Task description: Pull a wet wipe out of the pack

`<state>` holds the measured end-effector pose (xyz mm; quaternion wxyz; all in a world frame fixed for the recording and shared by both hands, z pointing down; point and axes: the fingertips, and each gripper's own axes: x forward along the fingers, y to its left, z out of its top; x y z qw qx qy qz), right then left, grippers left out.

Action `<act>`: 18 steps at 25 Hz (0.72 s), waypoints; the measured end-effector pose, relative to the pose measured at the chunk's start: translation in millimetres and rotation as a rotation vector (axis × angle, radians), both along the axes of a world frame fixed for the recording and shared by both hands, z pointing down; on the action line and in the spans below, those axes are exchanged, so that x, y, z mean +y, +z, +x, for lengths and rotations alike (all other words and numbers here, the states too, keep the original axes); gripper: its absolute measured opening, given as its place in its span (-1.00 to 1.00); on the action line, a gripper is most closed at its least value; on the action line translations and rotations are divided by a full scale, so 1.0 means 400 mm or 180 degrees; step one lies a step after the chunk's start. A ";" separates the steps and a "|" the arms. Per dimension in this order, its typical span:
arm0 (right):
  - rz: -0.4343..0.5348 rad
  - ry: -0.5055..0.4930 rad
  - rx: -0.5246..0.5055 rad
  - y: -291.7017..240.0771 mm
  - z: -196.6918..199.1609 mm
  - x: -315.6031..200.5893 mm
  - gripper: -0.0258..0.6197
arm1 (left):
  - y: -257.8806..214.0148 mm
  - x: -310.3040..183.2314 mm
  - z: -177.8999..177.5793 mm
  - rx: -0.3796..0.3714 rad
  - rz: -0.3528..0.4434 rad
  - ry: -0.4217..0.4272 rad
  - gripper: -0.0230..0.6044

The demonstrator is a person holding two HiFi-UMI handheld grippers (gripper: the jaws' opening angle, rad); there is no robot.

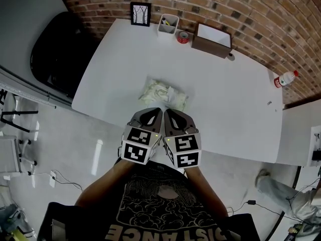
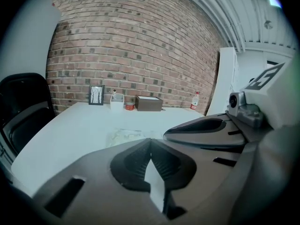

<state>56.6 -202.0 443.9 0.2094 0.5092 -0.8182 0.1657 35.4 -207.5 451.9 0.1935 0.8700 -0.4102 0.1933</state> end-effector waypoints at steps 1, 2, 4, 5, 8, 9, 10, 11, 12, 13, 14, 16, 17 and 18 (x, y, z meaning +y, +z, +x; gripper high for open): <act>-0.0028 0.0011 0.0027 0.008 0.000 -0.005 -0.86 | 0.006 -0.007 -0.003 -0.0001 -0.0012 0.0014 -0.89; -0.0058 0.0023 0.0054 0.015 -0.001 -0.009 -0.86 | 0.010 -0.014 -0.005 -0.0003 -0.0018 0.0029 -0.89; -0.0081 0.0052 0.0079 0.024 -0.002 -0.021 -0.86 | 0.018 -0.026 -0.009 -0.0009 -0.0024 0.0058 -0.89; -0.0080 0.0066 0.0083 0.026 -0.003 -0.029 -0.86 | 0.022 -0.033 -0.011 -0.0011 -0.0026 0.0070 -0.89; -0.0114 0.0085 0.0111 0.038 -0.010 -0.045 -0.86 | 0.029 -0.049 -0.016 -0.0013 -0.0040 0.0111 -0.89; -0.0118 0.0089 0.0122 0.041 -0.013 -0.051 -0.86 | 0.031 -0.054 -0.018 -0.0015 -0.0040 0.0127 -0.89; -0.0123 0.0092 0.0137 0.045 -0.014 -0.055 -0.86 | 0.033 -0.058 -0.019 -0.0015 -0.0039 0.0144 -0.89; -0.0132 0.0096 0.0155 0.049 -0.015 -0.059 -0.86 | 0.035 -0.062 -0.020 -0.0016 -0.0039 0.0160 -0.89; -0.0146 0.0104 0.0169 0.054 -0.015 -0.063 -0.86 | 0.038 -0.067 -0.022 -0.0017 -0.0040 0.0173 -0.89; -0.0163 0.0115 0.0174 0.059 -0.016 -0.066 -0.86 | 0.041 -0.071 -0.023 -0.0017 -0.0043 0.0185 -0.89; -0.0176 0.0126 0.0172 0.062 -0.018 -0.069 -0.86 | 0.045 -0.076 -0.025 -0.0017 -0.0048 0.0195 -0.89; -0.0189 0.0148 0.0178 0.067 -0.022 -0.076 -0.86 | 0.051 -0.083 -0.027 -0.0013 -0.0057 0.0214 -0.89; -0.0192 0.0159 0.0189 0.070 -0.023 -0.079 -0.86 | 0.054 -0.086 -0.028 -0.0006 -0.0064 0.0223 -0.89; -0.0196 0.0171 0.0200 0.073 -0.023 -0.083 -0.85 | 0.058 -0.087 -0.028 0.0006 -0.0074 0.0232 -0.89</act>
